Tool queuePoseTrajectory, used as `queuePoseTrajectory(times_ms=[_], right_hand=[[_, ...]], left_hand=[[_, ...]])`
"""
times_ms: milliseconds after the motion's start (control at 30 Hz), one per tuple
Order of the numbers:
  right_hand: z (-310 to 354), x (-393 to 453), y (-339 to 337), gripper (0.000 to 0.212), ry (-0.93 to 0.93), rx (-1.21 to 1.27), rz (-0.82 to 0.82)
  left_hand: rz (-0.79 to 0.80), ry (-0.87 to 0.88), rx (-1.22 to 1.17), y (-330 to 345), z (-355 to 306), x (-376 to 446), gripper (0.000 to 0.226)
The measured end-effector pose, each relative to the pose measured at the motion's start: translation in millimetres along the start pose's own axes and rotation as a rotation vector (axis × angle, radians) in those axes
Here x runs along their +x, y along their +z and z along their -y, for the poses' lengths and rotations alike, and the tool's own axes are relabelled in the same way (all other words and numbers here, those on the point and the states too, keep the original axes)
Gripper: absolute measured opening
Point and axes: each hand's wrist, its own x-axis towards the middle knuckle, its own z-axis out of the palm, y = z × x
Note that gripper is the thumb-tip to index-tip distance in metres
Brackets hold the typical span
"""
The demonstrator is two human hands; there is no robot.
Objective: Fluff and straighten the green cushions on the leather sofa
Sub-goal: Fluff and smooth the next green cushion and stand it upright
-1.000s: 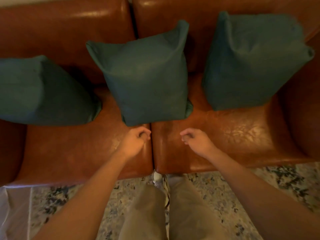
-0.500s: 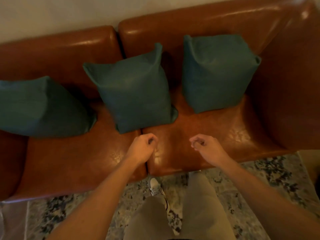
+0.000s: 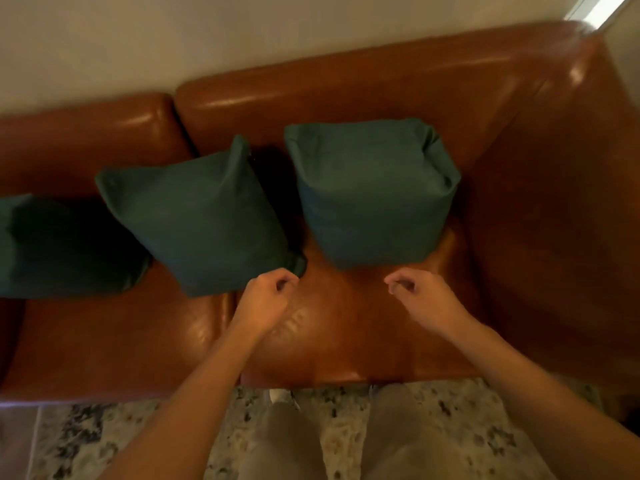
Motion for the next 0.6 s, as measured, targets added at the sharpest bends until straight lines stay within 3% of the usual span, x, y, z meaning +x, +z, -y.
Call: queuePoseTrajectory(times_ms=[100, 333, 600], right_hand=[[2.6, 23.5, -42.2, 0.012, -0.055, -0.059, -0.067], [16.1, 109.4, -115.6, 0.013, -0.100, 0.003, -0.459], [-4.7, 159.2, -135.7, 0.023, 0.046, -0.205, -0.315]], left_hand=[[-0.017, 0.016, -0.025, 4.5, -37.4, 13.8, 0.015], [-0.005, 0.237, 0.054, 12.2, -107.1, 62.0, 0.015], [-0.029, 0.650, 0.306, 34.6, -186.8, 122.5, 0.020]])
